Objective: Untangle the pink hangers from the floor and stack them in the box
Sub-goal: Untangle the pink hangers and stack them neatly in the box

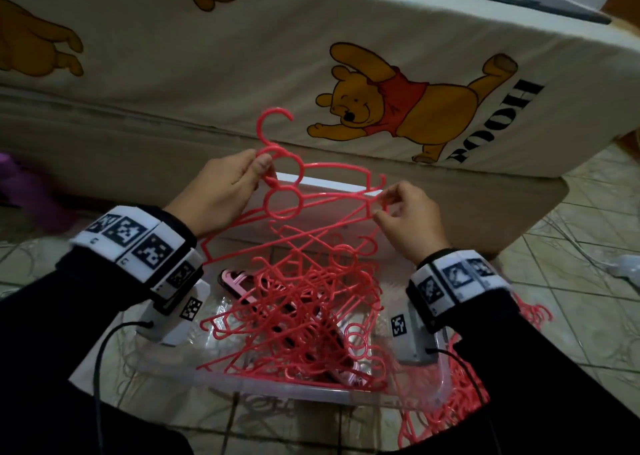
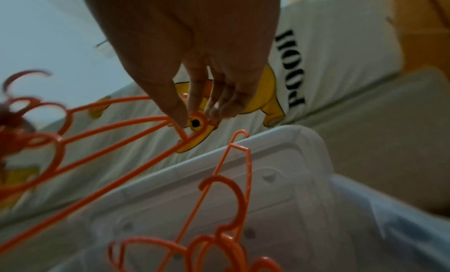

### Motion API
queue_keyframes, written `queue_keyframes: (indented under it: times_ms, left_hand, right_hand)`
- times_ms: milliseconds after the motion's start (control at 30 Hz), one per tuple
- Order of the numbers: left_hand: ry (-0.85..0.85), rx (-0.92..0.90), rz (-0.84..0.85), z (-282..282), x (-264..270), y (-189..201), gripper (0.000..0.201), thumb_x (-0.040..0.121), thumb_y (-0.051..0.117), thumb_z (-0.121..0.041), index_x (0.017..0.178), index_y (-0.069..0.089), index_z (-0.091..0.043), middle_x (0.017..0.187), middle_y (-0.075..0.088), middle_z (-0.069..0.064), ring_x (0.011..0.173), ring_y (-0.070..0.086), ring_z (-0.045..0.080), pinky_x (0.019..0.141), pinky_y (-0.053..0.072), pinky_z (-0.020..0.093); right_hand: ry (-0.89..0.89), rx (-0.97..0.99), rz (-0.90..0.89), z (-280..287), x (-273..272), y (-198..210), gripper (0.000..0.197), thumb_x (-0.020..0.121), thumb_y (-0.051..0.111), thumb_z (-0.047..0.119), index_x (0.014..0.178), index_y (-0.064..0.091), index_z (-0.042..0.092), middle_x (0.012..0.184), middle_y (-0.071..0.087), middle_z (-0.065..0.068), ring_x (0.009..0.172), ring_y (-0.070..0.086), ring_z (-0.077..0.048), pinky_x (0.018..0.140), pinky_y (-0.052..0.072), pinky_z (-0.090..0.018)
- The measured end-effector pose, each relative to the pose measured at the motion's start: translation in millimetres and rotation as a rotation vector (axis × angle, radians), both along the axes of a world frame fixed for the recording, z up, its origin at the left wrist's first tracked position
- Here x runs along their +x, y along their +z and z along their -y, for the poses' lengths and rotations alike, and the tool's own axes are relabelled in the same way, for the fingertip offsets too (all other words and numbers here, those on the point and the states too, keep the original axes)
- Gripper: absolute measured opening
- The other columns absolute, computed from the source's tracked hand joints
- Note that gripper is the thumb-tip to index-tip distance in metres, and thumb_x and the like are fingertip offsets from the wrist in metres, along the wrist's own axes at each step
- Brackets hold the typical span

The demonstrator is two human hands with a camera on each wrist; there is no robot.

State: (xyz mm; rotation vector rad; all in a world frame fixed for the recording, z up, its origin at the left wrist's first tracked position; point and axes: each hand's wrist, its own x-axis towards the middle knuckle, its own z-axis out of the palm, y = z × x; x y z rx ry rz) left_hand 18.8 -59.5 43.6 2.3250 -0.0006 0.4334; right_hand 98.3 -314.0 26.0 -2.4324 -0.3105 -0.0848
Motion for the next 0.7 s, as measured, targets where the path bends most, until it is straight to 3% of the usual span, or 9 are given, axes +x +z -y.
queue_keyframes:
  times_ms: [67,133,267,400,533,633,700]
  left_hand:
    - [0.006,0.073,-0.002,4.1,0.4,-4.9,0.033,0.099,0.034,-0.044,0.083,0.058,-0.029,0.065,0.052,-0.017,0.059,0.048,-0.004,0.059,0.037,0.020]
    - [-0.015,0.095,-0.008,9.3,0.9,-10.2,0.034,0.099,0.034,-0.043,0.083,0.059,-0.026,0.064,0.051,-0.019,0.061,0.049,-0.006,0.060,0.035,0.017]
    - [-0.060,0.059,-0.078,18.3,1.0,-17.2,0.040,0.100,0.034,-0.042,0.098,0.065,-0.017,0.076,0.063,-0.007,0.072,0.058,0.003,0.065,0.040,0.018]
    - [-0.114,0.039,-0.112,20.5,1.3,-17.1,0.042,0.098,0.033,-0.046,0.098,0.062,-0.016,0.068,0.055,-0.014,0.067,0.054,-0.010,0.061,0.036,0.009]
    - [-0.161,0.071,-0.191,20.5,-0.1,-15.3,0.044,0.080,0.033,-0.066,0.088,0.050,-0.026,0.074,0.057,-0.008,0.065,0.051,0.003,0.057,0.035,0.016]
    - [-0.160,0.121,-0.199,19.7,-0.1,-15.7,0.045,0.074,0.036,-0.069,0.087,0.048,-0.028,0.076,0.057,-0.005,0.064,0.050,0.004,0.053,0.035,0.014]
    - [-0.178,0.131,-0.184,19.2,-0.3,-14.7,0.045,0.077,0.039,-0.065,0.091,0.051,-0.024,0.077,0.059,-0.006,0.066,0.052,0.003,0.055,0.035,0.014]
  right_hand:
    - [0.060,-0.124,0.126,-4.6,-7.6,-2.5,0.017,0.085,0.063,0.017,0.101,0.058,0.018,0.101,0.049,0.003,0.089,0.047,-0.010,0.078,0.034,-0.021]
    - [0.177,-0.134,0.164,-11.1,-15.3,-4.8,0.017,0.085,0.061,0.012,0.102,0.059,0.017,0.102,0.054,0.001,0.092,0.051,-0.011,0.078,0.036,-0.020]
    - [0.398,-0.216,0.197,-23.9,-27.7,-10.6,0.016,0.086,0.058,0.011,0.102,0.060,0.013,0.104,0.061,-0.003,0.098,0.055,-0.019,0.081,0.046,-0.034]
    - [0.452,-0.260,0.225,-26.0,-26.1,-9.6,0.010,0.088,0.057,0.008,0.096,0.062,0.011,0.102,0.061,-0.006,0.098,0.054,-0.023,0.081,0.045,-0.038]
    - [0.442,-0.146,0.238,-19.3,-17.6,-1.4,0.009,0.086,0.058,0.002,0.092,0.063,0.005,0.091,0.060,-0.005,0.087,0.054,-0.020,0.071,0.033,-0.016]
    - [0.371,-0.044,0.242,-15.4,-15.1,2.4,0.005,0.086,0.062,0.002,0.090,0.064,0.004,0.088,0.050,0.000,0.077,0.045,-0.010,0.066,0.030,-0.001]
    - [0.371,-0.024,0.235,-14.1,-14.4,2.5,0.004,0.085,0.065,0.003,0.089,0.065,0.005,0.086,0.049,0.001,0.073,0.042,-0.004,0.066,0.030,0.002]
